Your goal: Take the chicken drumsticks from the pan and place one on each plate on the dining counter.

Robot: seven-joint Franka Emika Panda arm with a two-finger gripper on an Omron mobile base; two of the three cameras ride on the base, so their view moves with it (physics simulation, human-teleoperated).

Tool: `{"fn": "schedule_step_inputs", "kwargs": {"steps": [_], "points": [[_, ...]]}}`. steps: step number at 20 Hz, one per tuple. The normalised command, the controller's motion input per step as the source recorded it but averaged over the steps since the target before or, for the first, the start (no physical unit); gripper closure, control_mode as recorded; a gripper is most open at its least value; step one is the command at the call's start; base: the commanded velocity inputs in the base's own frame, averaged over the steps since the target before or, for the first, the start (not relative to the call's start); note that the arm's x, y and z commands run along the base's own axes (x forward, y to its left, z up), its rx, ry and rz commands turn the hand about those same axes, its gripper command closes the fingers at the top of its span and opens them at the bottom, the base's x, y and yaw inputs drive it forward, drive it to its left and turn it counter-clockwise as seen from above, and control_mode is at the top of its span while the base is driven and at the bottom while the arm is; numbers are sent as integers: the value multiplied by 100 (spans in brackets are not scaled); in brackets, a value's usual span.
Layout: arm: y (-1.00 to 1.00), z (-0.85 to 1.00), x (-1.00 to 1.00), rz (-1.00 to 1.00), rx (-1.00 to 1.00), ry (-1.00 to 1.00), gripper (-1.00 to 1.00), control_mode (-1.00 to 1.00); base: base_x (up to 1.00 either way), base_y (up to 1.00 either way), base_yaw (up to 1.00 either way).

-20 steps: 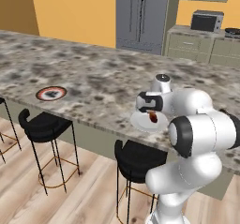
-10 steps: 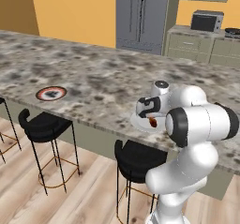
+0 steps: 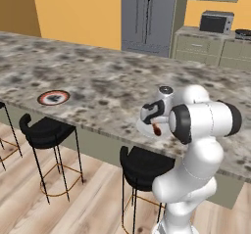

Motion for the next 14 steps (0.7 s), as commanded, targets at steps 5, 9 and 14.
{"fn": "schedule_step_inputs", "kwargs": {"steps": [5, 9, 14], "points": [[0, 6, 31, -1, 2, 0, -100, -100, 0, 0, 0], [-5, 50, -11, -4, 0, -2, -100, -100, 0, 0, 0], [-7, 23, -85, -7, 0, -3, -100, -100, 0, 0, 0]]}}
